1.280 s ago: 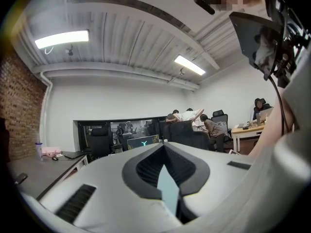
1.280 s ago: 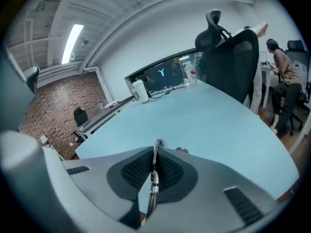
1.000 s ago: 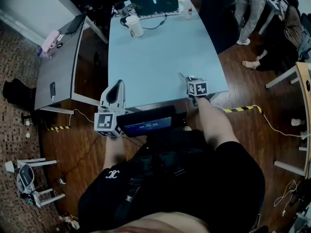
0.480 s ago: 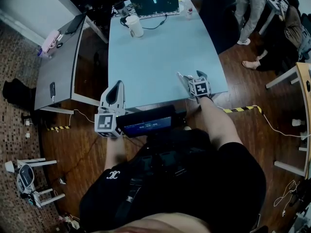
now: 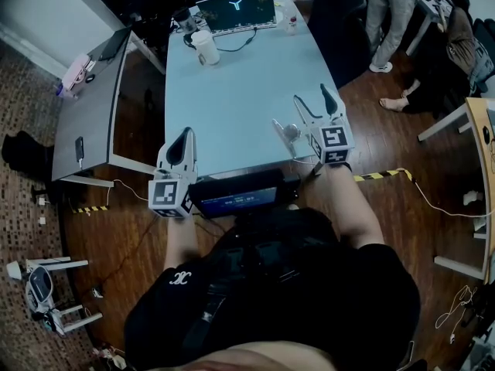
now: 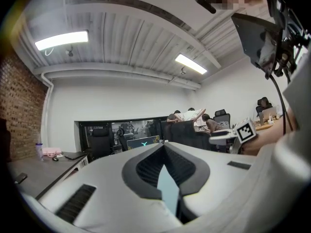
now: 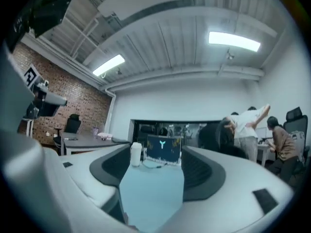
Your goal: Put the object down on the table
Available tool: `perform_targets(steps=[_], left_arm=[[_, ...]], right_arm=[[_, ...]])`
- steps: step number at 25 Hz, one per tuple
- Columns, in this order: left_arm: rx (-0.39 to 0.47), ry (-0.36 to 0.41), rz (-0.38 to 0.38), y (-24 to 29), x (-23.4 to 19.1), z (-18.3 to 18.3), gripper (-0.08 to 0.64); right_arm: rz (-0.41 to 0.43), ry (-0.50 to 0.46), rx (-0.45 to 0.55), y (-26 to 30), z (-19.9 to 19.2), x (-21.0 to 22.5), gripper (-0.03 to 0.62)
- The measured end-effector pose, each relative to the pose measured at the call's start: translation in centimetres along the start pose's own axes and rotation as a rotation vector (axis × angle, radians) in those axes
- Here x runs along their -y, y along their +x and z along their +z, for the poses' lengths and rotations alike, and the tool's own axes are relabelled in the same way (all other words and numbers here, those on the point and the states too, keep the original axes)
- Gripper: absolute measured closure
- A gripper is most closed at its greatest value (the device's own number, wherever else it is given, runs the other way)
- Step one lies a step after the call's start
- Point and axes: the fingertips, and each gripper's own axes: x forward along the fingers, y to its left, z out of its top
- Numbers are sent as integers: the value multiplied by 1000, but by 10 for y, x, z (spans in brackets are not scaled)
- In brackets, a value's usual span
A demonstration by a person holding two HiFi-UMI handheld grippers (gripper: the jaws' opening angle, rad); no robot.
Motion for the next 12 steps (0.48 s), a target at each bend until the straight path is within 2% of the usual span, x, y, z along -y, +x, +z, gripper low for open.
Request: perform_targets(steps=[2,5,10,12], left_arm=[[6,6,-8,5,8,4,555],[9,11,-8,11,17,7,555],[12,18,3,18,36,15,555],[14,20,9,19,45,17,555]], right_arm=[[-23,-29,120,-20,54,5,298],[-58,-33,250,-52,113,16,383],[-73,-66,366,-95,163,36,598],[-52,-71,384,-104,170,39,612]])
